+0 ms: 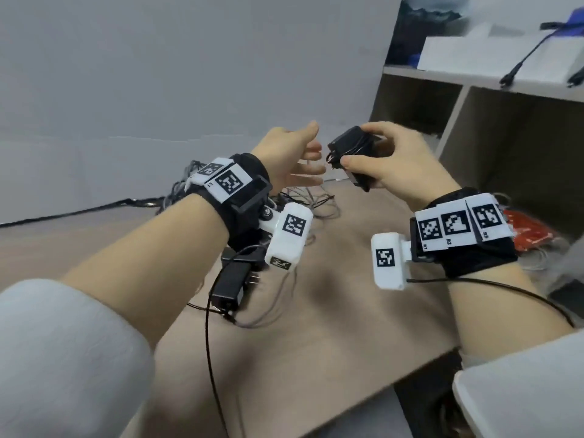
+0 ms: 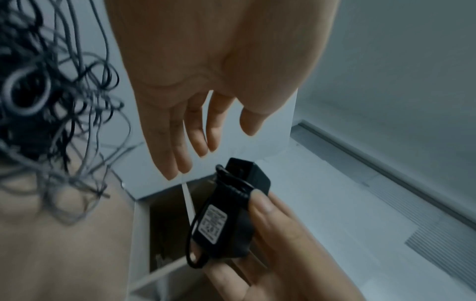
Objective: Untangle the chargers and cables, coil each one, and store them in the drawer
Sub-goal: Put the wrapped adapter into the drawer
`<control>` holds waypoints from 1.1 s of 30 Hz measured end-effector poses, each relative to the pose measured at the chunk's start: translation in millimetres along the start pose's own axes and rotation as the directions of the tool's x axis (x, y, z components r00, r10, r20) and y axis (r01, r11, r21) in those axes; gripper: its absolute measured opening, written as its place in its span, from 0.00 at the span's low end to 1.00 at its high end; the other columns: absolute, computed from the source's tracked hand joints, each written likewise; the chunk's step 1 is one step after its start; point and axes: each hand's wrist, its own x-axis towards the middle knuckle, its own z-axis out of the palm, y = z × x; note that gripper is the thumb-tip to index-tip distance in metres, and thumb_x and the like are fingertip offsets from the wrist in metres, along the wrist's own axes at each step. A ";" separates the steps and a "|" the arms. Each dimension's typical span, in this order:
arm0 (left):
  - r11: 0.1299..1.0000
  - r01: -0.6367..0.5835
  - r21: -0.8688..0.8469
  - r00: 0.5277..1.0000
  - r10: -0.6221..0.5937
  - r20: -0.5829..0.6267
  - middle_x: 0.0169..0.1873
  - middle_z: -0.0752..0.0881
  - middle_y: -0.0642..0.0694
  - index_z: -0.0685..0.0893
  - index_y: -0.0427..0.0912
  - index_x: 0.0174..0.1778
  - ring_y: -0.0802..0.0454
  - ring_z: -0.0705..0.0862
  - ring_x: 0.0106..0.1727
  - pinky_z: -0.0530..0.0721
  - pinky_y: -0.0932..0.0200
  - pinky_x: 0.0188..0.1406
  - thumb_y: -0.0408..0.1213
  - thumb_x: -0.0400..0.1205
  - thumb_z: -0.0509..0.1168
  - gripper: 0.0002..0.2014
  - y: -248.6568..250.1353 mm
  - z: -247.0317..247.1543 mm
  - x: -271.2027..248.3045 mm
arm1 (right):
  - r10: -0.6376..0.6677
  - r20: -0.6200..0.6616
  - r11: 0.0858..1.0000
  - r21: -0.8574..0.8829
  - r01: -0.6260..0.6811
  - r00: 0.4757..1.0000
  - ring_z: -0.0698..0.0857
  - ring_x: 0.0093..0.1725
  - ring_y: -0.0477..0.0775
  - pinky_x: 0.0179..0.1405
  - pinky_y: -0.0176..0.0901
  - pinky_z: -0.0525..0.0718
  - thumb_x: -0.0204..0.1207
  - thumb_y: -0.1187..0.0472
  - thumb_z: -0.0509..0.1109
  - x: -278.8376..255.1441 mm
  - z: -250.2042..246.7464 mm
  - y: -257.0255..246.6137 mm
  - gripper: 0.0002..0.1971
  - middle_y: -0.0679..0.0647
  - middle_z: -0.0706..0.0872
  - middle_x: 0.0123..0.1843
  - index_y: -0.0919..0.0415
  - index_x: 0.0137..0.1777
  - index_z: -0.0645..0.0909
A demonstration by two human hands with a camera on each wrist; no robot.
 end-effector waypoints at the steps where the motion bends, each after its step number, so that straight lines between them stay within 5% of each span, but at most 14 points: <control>1: 1.000 0.016 -0.009 1.000 -0.016 0.010 0.40 0.82 0.41 0.80 0.36 0.48 0.42 0.88 0.39 0.92 0.43 0.49 0.49 0.89 0.62 0.17 -6.3 16.9 0.2 | 0.009 -0.018 1.000 -0.007 -0.009 1.000 0.88 0.55 0.47 0.53 0.53 0.92 0.69 0.49 0.83 -11.1 -16.6 7.1 0.28 0.48 0.87 0.56 0.46 0.69 0.82; 3: 0.998 0.053 -0.021 0.998 -0.052 0.042 0.38 0.84 0.41 0.79 0.38 0.45 0.42 0.88 0.39 0.92 0.44 0.48 0.47 0.89 0.61 0.16 -20.1 52.9 -0.4 | 0.038 -0.051 0.999 -0.023 -0.039 0.998 0.87 0.54 0.43 0.49 0.43 0.92 0.71 0.53 0.82 -35.8 -51.4 21.2 0.23 0.48 0.88 0.57 0.47 0.67 0.84; 6: 0.993 0.113 -0.018 0.987 -0.110 0.116 0.36 0.86 0.41 0.80 0.39 0.46 0.42 0.88 0.38 0.92 0.47 0.46 0.45 0.90 0.59 0.14 -42.3 110.6 -2.1 | 0.091 -0.083 0.994 -0.057 -0.096 0.992 0.87 0.60 0.46 0.56 0.54 0.91 0.70 0.49 0.83 -71.3 -106.4 47.7 0.23 0.49 0.88 0.59 0.45 0.65 0.86; 13: 0.973 0.229 0.023 0.935 -0.227 0.273 0.33 0.85 0.39 0.81 0.32 0.48 0.45 0.86 0.31 0.91 0.48 0.40 0.42 0.91 0.58 0.16 -88.4 240.9 -7.1 | 0.299 -0.209 0.950 -0.029 -0.312 0.931 0.88 0.63 0.55 0.58 0.63 0.90 0.63 0.44 0.86 -147.7 -223.3 122.6 0.28 0.52 0.87 0.63 0.38 0.64 0.86; 16: 0.955 0.291 0.053 0.898 -0.292 0.328 0.34 0.84 0.38 0.80 0.32 0.49 0.46 0.86 0.30 0.92 0.52 0.30 0.41 0.92 0.58 0.15 -104.4 288.4 -8.5 | 0.408 -0.272 0.909 0.036 -0.414 0.871 0.89 0.61 0.57 0.59 0.62 0.89 0.61 0.44 0.85 -170.2 -265.4 164.2 0.29 0.58 0.89 0.61 0.44 0.63 0.87; 19: 0.917 0.387 0.098 0.844 -0.395 0.362 0.35 0.85 0.36 0.80 0.31 0.47 0.45 0.87 0.32 0.90 0.55 0.25 0.41 0.92 0.58 0.16 -121.3 330.6 -10.8 | 0.579 -0.313 0.813 0.145 -0.564 0.753 0.93 0.46 0.53 0.46 0.54 0.93 0.73 0.59 0.82 -177.8 -288.9 209.4 0.24 0.62 0.89 0.55 0.59 0.68 0.82; 22: 0.852 0.507 0.134 0.758 -0.514 0.401 0.36 0.84 0.35 0.79 0.31 0.45 0.44 0.86 0.34 0.91 0.55 0.27 0.38 0.92 0.56 0.16 -145.5 365.1 -15.8 | 0.737 -0.281 0.669 0.171 -0.724 0.615 0.91 0.42 0.55 0.45 0.58 0.92 0.74 0.61 0.81 -168.0 -297.7 260.3 0.24 0.63 0.89 0.55 0.64 0.68 0.79; 25: 0.751 0.638 0.168 0.649 -0.643 0.406 0.39 0.84 0.33 0.79 0.29 0.49 0.42 0.87 0.36 0.90 0.53 0.25 0.39 0.92 0.57 0.16 -172.3 387.5 -21.7 | 0.822 -0.200 0.559 0.105 -0.822 0.534 0.90 0.33 0.56 0.34 0.55 0.92 0.73 0.59 0.81 -150.2 -300.7 304.4 0.16 0.63 0.90 0.44 0.67 0.56 0.84; 28: 0.658 0.740 0.139 0.575 -0.727 0.376 0.46 0.84 0.29 0.75 0.29 0.61 0.37 0.87 0.37 0.90 0.46 0.26 0.40 0.91 0.59 0.14 -194.1 402.0 -23.6 | 0.860 -0.160 0.494 0.020 -0.869 0.485 0.93 0.42 0.65 0.47 0.66 0.92 0.60 0.52 0.87 -130.6 -303.2 341.8 0.26 0.64 0.92 0.43 0.69 0.50 0.86; 30: 0.634 0.766 0.106 0.569 -0.746 0.346 0.50 0.83 0.26 0.69 0.36 0.65 0.34 0.87 0.38 0.89 0.43 0.31 0.43 0.91 0.60 0.15 -205.5 408.5 -21.8 | 0.862 -0.137 0.488 -0.044 -0.872 0.489 0.93 0.45 0.68 0.50 0.69 0.90 0.48 0.47 0.88 -113.8 -304.9 369.4 0.33 0.64 0.93 0.46 0.66 0.52 0.86; 33: 0.632 0.772 0.076 0.586 -0.752 0.303 0.44 0.82 0.27 0.68 0.39 0.63 0.34 0.86 0.37 0.90 0.43 0.27 0.47 0.90 0.60 0.15 -218.4 420.9 -15.3 | 0.868 -0.128 0.473 -0.079 -0.878 0.479 0.92 0.49 0.69 0.53 0.68 0.90 0.62 0.50 0.86 -93.4 -296.6 385.2 0.27 0.64 0.92 0.50 0.65 0.56 0.85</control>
